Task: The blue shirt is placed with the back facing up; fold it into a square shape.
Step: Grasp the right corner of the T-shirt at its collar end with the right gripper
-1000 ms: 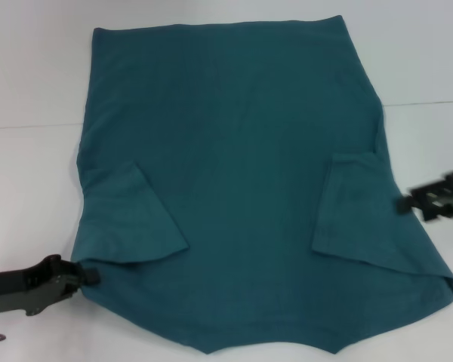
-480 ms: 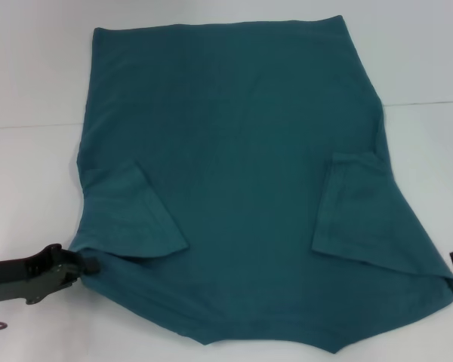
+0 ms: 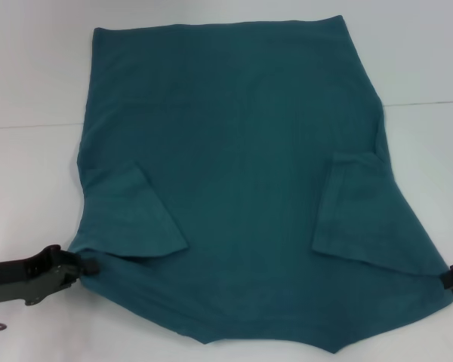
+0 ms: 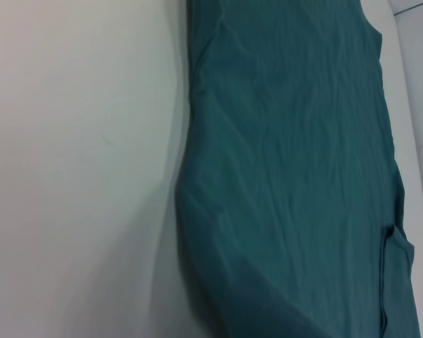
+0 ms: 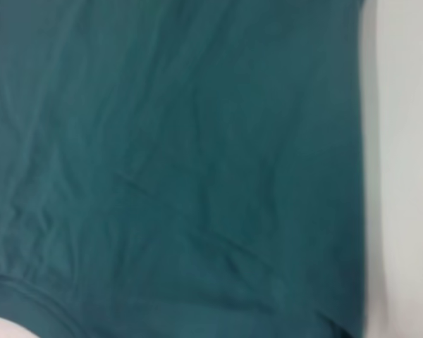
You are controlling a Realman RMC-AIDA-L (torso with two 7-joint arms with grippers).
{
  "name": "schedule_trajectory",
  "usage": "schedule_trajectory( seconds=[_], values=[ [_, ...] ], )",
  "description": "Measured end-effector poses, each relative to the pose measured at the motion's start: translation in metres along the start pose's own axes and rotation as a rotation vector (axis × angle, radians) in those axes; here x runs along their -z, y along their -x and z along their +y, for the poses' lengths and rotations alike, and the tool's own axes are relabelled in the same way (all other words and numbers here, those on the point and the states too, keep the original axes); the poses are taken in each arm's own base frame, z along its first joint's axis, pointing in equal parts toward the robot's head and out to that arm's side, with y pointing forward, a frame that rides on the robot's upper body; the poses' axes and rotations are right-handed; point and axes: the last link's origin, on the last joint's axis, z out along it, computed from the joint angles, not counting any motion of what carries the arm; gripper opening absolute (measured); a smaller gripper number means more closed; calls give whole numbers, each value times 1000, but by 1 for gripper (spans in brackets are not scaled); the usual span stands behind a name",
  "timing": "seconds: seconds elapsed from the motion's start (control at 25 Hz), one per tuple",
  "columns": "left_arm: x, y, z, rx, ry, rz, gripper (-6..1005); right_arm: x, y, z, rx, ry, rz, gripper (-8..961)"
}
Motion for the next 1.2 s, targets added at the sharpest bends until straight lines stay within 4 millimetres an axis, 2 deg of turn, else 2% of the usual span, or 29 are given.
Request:
schedule_trajectory(
  seconds=[0.64,1.2],
  values=[
    [1,0,-3,10,-5,12,50,-19,9,10,46,-67,27,775],
    [2,1,-4,14,-5,13,49,-33,13,23,73,-44,49,775]
  ],
)
